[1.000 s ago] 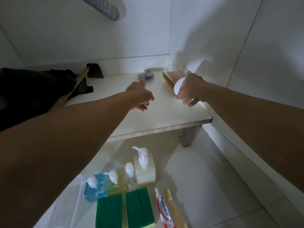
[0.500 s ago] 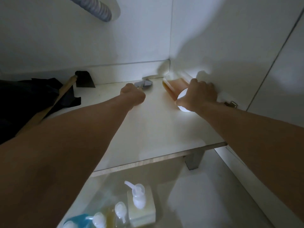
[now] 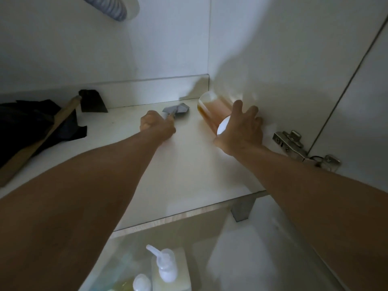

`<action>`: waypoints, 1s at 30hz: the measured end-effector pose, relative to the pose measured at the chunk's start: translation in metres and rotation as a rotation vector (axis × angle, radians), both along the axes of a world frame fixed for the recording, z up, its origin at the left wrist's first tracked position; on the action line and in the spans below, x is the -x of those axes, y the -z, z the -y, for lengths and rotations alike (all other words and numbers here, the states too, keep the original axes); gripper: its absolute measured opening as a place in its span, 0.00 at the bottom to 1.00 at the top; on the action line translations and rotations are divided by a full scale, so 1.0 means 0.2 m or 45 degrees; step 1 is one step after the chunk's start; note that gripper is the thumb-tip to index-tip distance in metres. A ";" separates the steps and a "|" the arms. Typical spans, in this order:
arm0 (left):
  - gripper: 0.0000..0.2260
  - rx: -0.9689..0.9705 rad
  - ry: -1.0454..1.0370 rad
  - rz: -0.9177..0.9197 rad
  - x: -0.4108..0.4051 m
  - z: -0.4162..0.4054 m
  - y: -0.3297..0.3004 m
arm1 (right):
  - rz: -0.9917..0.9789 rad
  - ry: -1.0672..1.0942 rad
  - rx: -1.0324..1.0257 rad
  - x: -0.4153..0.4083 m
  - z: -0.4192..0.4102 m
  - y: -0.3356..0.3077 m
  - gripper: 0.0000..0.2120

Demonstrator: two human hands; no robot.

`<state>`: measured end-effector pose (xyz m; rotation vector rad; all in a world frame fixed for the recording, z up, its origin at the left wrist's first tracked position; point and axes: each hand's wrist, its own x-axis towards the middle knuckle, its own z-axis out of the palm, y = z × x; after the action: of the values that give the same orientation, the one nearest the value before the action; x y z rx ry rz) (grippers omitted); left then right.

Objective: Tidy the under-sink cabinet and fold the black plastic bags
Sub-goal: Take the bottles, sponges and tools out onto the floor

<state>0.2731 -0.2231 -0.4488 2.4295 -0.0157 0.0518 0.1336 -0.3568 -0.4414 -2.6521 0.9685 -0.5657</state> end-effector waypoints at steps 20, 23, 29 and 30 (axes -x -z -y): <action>0.31 -0.212 0.040 -0.042 0.28 -0.56 -0.15 | 0.064 -0.521 0.176 0.06 -0.47 -0.12 0.09; 0.21 -0.360 -0.106 -0.021 0.16 -0.80 -0.18 | -0.005 -0.586 -0.058 -0.06 -0.56 -0.07 0.14; 0.22 -0.565 -0.237 -0.032 0.01 -1.18 -0.08 | -0.033 -0.410 -0.235 -0.25 -0.63 0.04 0.19; 0.21 -0.569 -0.236 0.002 -0.01 -1.21 -0.07 | -0.048 -0.371 -0.261 -0.26 -0.64 0.04 0.19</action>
<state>0.2750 0.0184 -0.4343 2.8711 0.2195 0.1474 0.1854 -0.2293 -0.4491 -2.5601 0.5962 -0.3325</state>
